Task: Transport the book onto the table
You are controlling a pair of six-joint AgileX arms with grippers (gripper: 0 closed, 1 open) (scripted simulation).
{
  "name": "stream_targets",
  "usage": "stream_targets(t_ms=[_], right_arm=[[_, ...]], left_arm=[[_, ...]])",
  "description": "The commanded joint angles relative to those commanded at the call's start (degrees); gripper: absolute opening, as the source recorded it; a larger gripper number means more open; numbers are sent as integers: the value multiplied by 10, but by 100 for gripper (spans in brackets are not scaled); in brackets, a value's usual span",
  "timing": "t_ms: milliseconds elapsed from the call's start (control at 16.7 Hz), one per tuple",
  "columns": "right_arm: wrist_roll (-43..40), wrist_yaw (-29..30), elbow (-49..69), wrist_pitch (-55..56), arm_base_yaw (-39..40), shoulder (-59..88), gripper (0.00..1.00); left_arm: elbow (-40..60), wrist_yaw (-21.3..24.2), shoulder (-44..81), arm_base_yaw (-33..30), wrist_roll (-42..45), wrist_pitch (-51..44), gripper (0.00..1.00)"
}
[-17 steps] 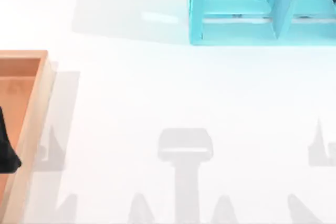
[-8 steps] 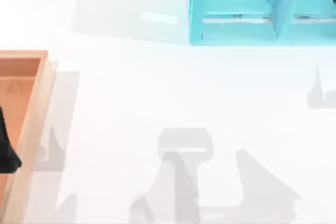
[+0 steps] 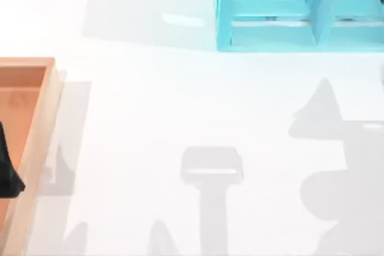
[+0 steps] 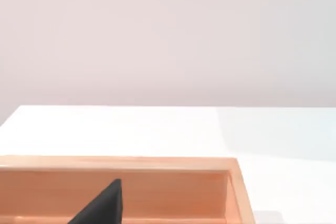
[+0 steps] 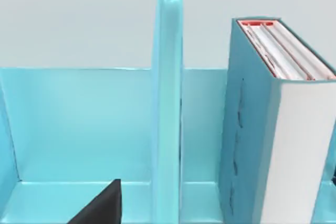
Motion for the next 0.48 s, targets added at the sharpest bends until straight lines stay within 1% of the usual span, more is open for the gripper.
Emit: stream_targets(t_ms=[240, 480], right_arm=[[-3, -23, 63, 67, -28, 157, 100], [-5, -33, 95, 91, -41, 218, 100]], left_arm=[[0, 0, 0, 0, 0, 0, 100], [0, 0, 0, 0, 0, 0, 100]])
